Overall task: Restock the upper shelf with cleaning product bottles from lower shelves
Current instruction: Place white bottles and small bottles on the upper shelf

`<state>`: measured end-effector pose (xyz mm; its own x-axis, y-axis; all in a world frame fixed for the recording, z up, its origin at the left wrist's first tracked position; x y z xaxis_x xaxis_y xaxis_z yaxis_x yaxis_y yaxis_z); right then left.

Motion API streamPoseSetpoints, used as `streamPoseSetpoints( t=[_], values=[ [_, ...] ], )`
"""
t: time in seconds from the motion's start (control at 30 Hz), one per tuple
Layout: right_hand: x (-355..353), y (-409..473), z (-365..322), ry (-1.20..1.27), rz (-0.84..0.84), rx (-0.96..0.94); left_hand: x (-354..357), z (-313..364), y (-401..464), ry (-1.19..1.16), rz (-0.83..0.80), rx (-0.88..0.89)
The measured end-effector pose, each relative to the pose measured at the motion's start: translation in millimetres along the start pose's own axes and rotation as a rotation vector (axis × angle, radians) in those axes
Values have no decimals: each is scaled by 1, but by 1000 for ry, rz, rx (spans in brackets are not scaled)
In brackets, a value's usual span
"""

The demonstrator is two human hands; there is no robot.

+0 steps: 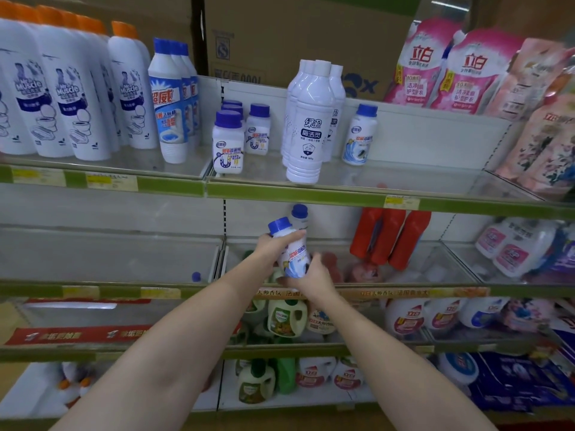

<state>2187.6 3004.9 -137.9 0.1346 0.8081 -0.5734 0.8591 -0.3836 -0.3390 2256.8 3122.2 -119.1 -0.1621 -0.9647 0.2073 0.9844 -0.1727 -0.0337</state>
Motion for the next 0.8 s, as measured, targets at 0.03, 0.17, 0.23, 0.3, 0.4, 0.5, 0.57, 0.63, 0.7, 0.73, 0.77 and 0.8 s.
streamPoseSetpoints(
  t=[0.03, 0.17, 0.23, 0.3, 0.4, 0.5, 0.57, 0.63, 0.7, 0.73, 0.77, 0.8],
  values=[
    [-1, 0, 1, 44, -72, 16, -1, 1, 0, 20, 8, 19],
    [-14, -6, -2, 26, -261, -5, 1, 6, -3, -21, -51, 70],
    [-17, -7, -5, 36, -278, -33, 1, 9, -5, -65, -36, 81],
    [-17, -3, -6, 65, -260, -43, 3, 13, -7, -76, -37, 91],
    [-17, -4, -6, 94, -251, -58, 8, 20, -11, -39, -46, 105],
    [-22, -6, -7, 122, -265, -76, 16, 33, -16, 15, -62, 162],
    [-26, -8, -8, 101, -300, -85, 25, 42, -17, 102, -105, 244],
    [-34, -10, -9, 122, -348, -74, 36, 54, -18, 193, -136, 340],
    [-45, -10, -12, 265, -429, -66, 47, 66, -18, 225, -141, 411],
    [-52, -10, -15, 349, -459, -65, 53, 73, -18, 224, -142, 438],
    [-62, -10, -18, 426, -477, -66, 59, 82, -18, 219, -142, 469],
    [-73, -10, -23, 490, -480, -77, 65, 90, -17, 217, -140, 498]
  ],
)
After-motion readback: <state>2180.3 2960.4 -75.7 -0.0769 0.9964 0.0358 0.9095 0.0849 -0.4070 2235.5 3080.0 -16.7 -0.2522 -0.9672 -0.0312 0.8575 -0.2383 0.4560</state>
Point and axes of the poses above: each hand's wrist, its own y-axis towards the middle knuckle, its own x-axis out of the palm, z = x × y, the point moved 6 cm from there along y, towards the middle knuckle, and after that the axes turned 15 degrees about x, right-handed, at the moved point
